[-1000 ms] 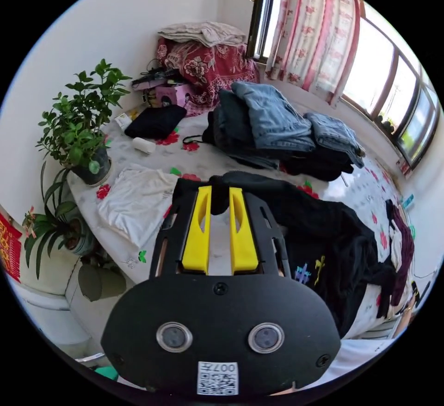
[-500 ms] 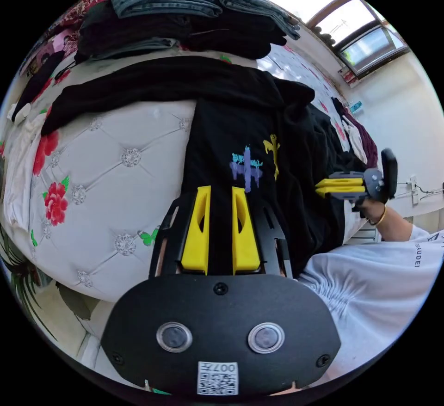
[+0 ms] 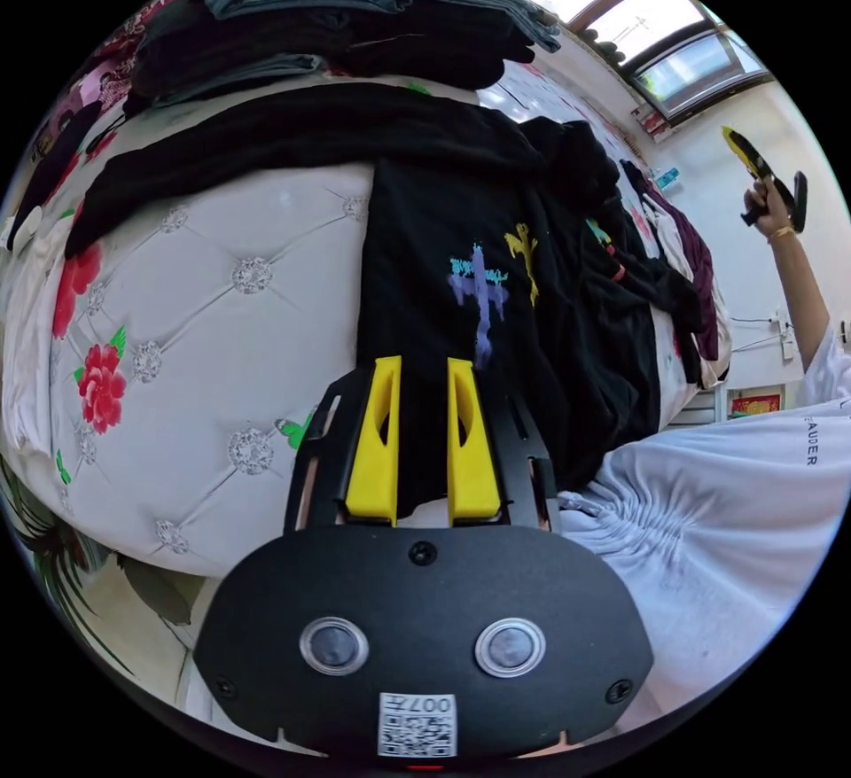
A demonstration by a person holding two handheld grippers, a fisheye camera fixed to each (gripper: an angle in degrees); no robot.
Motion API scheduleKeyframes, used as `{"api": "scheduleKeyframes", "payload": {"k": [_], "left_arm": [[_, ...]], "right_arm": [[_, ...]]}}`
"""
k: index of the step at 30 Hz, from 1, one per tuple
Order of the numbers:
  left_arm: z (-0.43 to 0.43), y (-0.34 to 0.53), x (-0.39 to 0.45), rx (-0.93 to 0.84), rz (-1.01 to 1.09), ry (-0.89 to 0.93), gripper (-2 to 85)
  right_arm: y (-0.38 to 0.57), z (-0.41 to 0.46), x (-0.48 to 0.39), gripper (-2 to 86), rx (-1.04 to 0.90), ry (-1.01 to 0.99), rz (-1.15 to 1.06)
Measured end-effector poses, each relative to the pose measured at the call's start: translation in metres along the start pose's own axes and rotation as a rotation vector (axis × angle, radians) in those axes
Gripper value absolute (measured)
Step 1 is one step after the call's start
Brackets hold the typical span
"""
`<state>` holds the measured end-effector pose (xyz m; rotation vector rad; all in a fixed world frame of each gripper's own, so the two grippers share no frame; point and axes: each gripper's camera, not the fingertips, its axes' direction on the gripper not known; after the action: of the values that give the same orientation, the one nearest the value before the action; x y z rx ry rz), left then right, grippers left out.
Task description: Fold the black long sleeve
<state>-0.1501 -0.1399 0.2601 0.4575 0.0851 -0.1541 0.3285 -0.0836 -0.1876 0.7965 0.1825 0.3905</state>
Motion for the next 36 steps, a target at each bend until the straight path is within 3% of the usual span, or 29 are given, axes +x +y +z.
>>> {"api": "scheduleKeyframes", "payload": {"k": [5,13,17,23,24,26,27,29,32,34,36], "left_arm": [[-0.003,0.026,0.004,0.034,-0.005,-0.001,8.4],[-0.004,0.002,0.019,0.098,0.031,-0.027,10.2],[0.009,-0.052,0.040,0.095,0.109,-0.012,11.0],[0.065,-0.179,0.126,0.074,0.421,-0.063,14.4],[0.091,-0.201,0.141,0.011,0.470,-0.105,14.1],[0.116,-0.227,0.157,-0.026,0.544,-0.256,0.5],[0.116,-0.249,0.162,-0.010,0.604,-0.296,-0.1],[0.094,-0.296,0.152,0.051,0.547,-0.330,-0.6],[0.028,-0.368,0.102,0.213,0.247,-0.283,-0.8],[0.010,-0.388,0.072,0.218,0.119,-0.179,-0.9],[0.002,-0.367,0.053,0.274,0.063,-0.201,-0.8]], "right_arm": [[0.120,0.076,-0.047,11.3,-0.317,-0.123,-0.017],[0.106,0.113,0.003,13.1,-0.329,-0.108,0.170],[0.096,0.165,0.032,12.1,-0.403,-0.131,0.227],[0.078,0.238,0.051,5.4,-0.604,-0.239,0.230],[0.069,0.236,0.052,4.9,-0.585,-0.268,0.207],[0.017,0.205,0.076,3.5,-0.435,-0.308,0.153],[0.002,0.194,0.087,3.3,-0.390,-0.279,0.158],[-0.054,0.146,0.135,3.2,-0.194,-0.154,0.229],[-0.089,0.123,0.167,4.4,-0.093,-0.052,0.282],[-0.084,0.129,0.170,5.1,-0.128,-0.023,0.311],[-0.059,0.137,0.164,5.7,-0.184,-0.098,0.366]]}}
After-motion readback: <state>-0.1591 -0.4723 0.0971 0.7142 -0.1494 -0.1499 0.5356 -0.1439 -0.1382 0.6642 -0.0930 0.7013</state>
